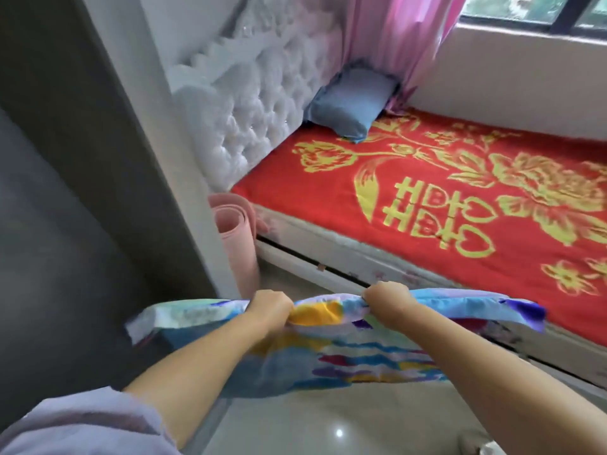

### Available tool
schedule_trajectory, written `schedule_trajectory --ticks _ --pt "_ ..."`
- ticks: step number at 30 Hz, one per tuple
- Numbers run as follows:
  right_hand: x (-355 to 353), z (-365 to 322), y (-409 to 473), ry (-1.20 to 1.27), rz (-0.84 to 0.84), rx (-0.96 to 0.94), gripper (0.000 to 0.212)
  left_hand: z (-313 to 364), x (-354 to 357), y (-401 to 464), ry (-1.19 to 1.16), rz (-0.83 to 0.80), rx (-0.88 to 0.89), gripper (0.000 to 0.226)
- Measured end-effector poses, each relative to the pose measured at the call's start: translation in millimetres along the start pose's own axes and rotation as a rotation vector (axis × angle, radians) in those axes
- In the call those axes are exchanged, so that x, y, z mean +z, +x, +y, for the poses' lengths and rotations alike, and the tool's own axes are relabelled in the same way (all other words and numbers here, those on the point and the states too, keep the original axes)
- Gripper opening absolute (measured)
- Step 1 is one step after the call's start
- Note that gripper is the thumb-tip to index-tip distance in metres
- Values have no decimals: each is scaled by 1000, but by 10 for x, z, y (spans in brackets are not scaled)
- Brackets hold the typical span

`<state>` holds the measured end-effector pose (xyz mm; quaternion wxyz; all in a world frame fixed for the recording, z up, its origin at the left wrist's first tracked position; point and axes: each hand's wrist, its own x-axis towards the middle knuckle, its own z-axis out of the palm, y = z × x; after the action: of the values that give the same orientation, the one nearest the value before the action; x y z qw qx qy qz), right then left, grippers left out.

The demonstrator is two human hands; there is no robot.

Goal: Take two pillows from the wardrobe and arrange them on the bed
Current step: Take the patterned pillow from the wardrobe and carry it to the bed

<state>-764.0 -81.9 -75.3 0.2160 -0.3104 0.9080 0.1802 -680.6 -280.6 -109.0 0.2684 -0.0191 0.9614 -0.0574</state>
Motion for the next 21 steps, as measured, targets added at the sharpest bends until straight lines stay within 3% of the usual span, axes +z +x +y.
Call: schedule_trajectory --ticks 4,9,14,21 --pt "61 1003 -241 76 -18 112 28 849 -562 412 49 40 88 29" --pt "-121 1754 -223 150 18 197 27 1245 -1061 890 91 129 163 26" --pt "-474 2075 257 114 43 206 24 1057 -1455 1427 45 188 159 31" --pt "-1127 2225 1437 107 122 164 24 222 -2084 2346 59 226 140 25"
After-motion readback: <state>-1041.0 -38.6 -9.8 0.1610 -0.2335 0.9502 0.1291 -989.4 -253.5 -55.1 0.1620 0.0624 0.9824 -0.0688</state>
